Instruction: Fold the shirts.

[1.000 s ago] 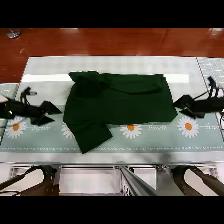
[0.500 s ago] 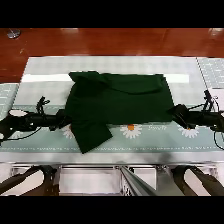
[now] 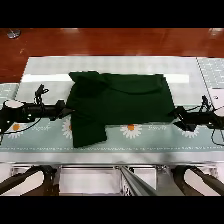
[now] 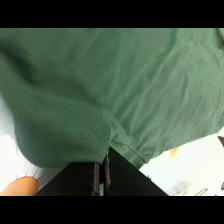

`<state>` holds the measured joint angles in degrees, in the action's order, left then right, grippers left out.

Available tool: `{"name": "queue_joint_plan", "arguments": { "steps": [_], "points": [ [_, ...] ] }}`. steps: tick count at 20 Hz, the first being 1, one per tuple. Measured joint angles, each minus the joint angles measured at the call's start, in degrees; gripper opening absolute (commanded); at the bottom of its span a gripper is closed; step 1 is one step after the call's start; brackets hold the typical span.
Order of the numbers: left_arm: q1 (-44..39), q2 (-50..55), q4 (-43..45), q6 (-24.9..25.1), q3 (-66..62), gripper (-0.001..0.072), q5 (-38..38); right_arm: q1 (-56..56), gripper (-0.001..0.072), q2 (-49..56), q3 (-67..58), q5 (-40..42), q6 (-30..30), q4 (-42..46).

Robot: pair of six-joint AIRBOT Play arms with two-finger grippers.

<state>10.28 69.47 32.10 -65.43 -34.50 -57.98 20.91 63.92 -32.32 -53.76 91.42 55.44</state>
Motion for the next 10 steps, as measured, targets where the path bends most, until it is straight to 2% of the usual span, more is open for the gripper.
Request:
{"name": "queue_joint_plan", "arguments": {
  "steps": [2, 3, 6, 7, 8, 10],
  "points": [
    [0.0, 0.0, -0.1, 0.1, -0.4, 0.0034, -0.3, 0.0, 0.0618, 3.5, -2.4, 0.6, 0.2, -0.9],
    [-0.2, 0.0, -0.2, 0.2, -0.5, 0.0035, -0.4, 0.0, 0.0594, 5.1, -3.5, 0.7, 0.4, -1.7],
    [-1.6, 0.0, -0.2, 1.1, -0.7, 0.0034, -0.5, -0.8, 0.0258, 9.7, -6.8, 1.6, 0.0, -3.1],
    [-2.4, 0.0, -0.2, 1.3, -0.7, 0.0034, -0.4, -1.7, 0.0109, 11.0, -7.9, 1.8, -0.2, -3.4],
    [-3.2, 0.0, -0.2, 1.5, -0.7, 0.0034, -0.2, -2.9, 0.0022, 12.1, -9.1, 1.9, -0.3, -3.9],
    [-4.4, -0.1, -0.2, 1.6, -1.2, 0.0034, 0.1, -5.5, 0.0022, 13.8, -12.0, 1.0, -0.8, -3.8]
  ]
}}
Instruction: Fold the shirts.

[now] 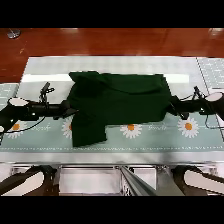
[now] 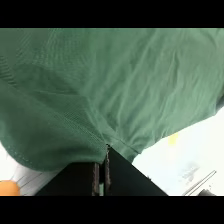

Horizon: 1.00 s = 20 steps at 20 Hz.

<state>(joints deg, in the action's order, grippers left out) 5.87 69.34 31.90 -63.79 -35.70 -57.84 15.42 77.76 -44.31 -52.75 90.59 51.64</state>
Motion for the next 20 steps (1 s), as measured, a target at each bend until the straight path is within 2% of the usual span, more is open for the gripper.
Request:
{"name": "queue_joint_plan", "arguments": {
  "steps": [2, 5, 10, 11, 16, 20],
  "points": [
    [-0.2, -0.8, -0.3, 0.0, -2.3, 0.0034, -1.1, -1.9, 0.0021, 0.3, -5.0, -2.2, -0.4, 1.0],
    [1.2, -4.2, -1.0, 0.0, -12.2, 0.0034, -3.6, -3.3, 0.0021, -3.0, -18.0, -7.2, -0.8, 3.5],
    [4.9, -10.3, -1.8, -0.1, -40.6, 0.0033, -2.2, -3.9, 0.0021, -14.4, -43.3, -13.6, -1.4, 8.1],
    [5.7, -11.2, -0.8, -1.9, -47.5, 0.0033, -3.0, -4.0, 0.0022, -17.5, -46.9, -14.5, -1.4, 8.9],
    [7.3, -16.7, 10.3, -10.6, -71.7, 0.0033, -14.4, -4.1, 0.0022, -34.9, -55.2, -18.3, -0.7, 16.8],
    [6.3, -24.9, 22.1, -14.4, -78.6, 0.0033, -19.1, -4.1, 0.0022, -46.1, -56.6, -23.4, 1.5, 23.7]
  ]
}}
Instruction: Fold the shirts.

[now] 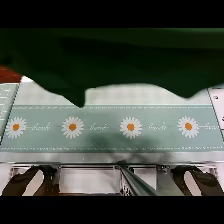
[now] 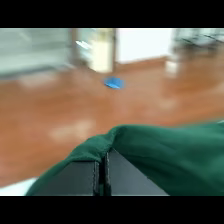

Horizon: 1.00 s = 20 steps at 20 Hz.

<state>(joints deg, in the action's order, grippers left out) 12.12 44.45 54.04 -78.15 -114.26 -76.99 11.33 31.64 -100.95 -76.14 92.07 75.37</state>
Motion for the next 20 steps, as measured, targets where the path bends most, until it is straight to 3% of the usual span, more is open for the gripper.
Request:
{"name": "queue_joint_plan", "arguments": {
  "steps": [6, 11, 13, 16, 20],
  "points": [
    [-7.4, -6.9, 17.8, -6.6, 0.1, 0.0033, -3.7, 0.0, 0.0022, -6.7, 0.6, -9.9, 2.2, 5.2],
    [-9.4, -5.5, 18.7, -8.7, 14.4, 0.0033, -5.0, 0.0, 0.0022, -6.5, 12.5, -12.7, 3.5, 1.3],
    [-9.7, -2.9, 18.3, -8.0, 21.6, 0.0033, -4.4, 0.0, 0.0022, -5.2, 20.0, -10.4, 3.5, -1.4],
    [-9.9, 3.0, 17.6, -6.4, 30.3, 0.0033, 2.3, 0.0, 0.0022, 0.2, 30.0, -3.6, 1.6, -5.0],
    [-11.1, 14.3, 17.1, -5.4, 35.1, 0.0034, 13.5, 0.0, 0.0022, 14.9, 35.7, 7.8, -2.2, -9.8]
  ]
}}
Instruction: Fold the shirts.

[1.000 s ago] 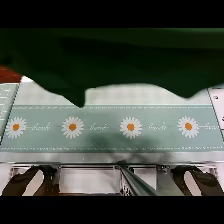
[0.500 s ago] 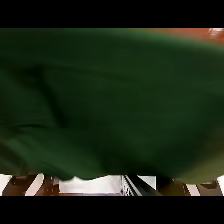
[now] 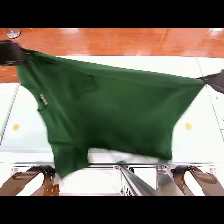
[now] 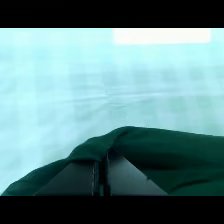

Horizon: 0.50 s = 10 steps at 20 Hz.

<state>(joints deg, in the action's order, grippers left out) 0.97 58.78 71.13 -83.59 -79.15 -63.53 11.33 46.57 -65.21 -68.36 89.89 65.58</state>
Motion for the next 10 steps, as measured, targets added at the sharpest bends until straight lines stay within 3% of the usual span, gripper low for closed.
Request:
{"name": "queue_joint_plan", "arguments": {
  "steps": [5, 10],
  "points": [
    [-1.9, 14.0, -0.2, -1.7, 1.4, 0.0034, 12.7, 0.0, 0.0022, 22.1, -1.9, 11.1, -3.5, -10.4],
    [-2.7, 24.0, -0.5, -4.0, 1.7, 0.0034, 20.3, -0.1, 0.0022, 38.5, -9.6, 14.7, -4.9, -16.0]
  ]
}}
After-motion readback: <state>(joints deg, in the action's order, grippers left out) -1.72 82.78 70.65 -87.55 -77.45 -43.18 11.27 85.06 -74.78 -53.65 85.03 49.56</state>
